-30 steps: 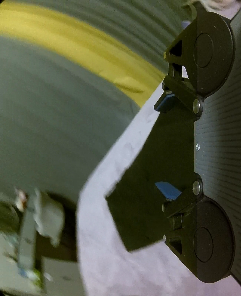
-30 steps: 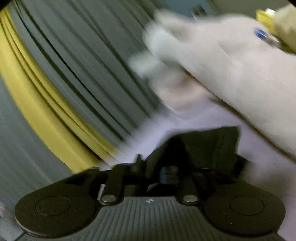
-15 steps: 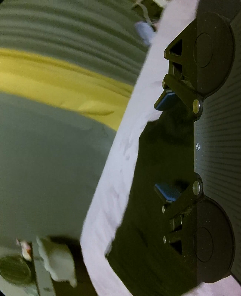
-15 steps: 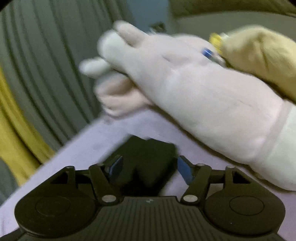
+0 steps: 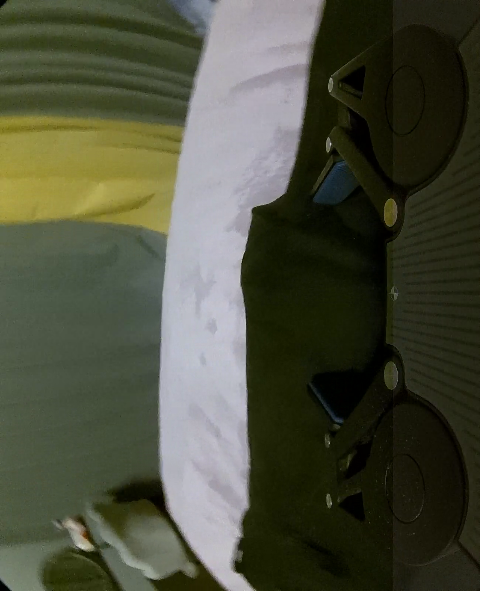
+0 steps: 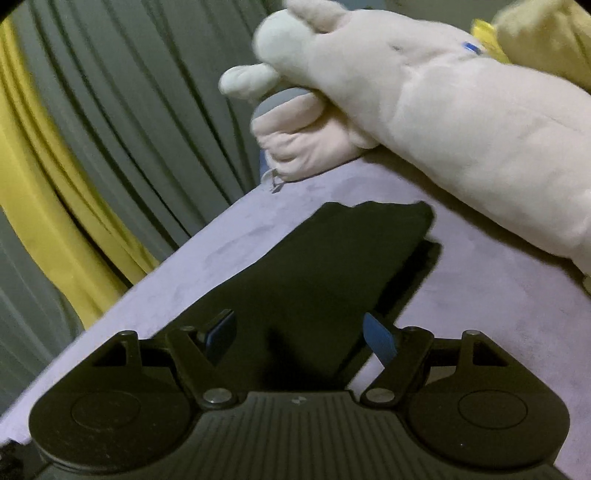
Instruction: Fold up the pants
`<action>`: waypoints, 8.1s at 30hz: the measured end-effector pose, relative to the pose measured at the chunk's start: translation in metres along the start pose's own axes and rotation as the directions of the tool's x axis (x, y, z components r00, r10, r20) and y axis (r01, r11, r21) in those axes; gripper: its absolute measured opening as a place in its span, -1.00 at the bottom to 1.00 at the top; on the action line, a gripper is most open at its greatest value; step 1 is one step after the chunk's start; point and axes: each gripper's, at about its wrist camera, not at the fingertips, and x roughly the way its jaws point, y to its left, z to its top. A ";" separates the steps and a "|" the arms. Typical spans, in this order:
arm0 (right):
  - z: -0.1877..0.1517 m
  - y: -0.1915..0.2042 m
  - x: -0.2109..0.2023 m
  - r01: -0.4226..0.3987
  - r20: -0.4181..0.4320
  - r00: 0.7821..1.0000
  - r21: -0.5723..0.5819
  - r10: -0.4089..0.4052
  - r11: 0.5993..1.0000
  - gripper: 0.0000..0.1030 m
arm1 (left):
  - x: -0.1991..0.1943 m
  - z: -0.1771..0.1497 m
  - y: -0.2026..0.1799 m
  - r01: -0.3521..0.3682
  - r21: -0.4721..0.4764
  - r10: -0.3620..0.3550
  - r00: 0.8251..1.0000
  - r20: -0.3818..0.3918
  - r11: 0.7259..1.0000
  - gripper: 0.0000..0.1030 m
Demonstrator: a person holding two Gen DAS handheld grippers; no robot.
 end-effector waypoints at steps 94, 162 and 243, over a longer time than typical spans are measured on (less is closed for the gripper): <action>0.044 -0.110 0.076 -0.117 -0.052 0.988 0.358 0.145 0.926 0.17 | -0.092 -0.090 -0.068 0.178 0.013 -0.178 0.984 -0.018 0.984 1.00; -0.089 0.054 0.043 -0.338 -0.431 0.834 0.095 0.344 0.936 -1.00 | -0.104 -0.091 -0.085 0.601 -0.233 -0.636 0.762 -0.124 0.765 1.00; -0.105 0.130 0.043 -0.311 -0.335 0.928 -0.449 0.165 0.838 0.93 | -0.057 -0.086 -0.028 0.554 -0.391 -0.628 0.774 -0.085 0.735 -0.28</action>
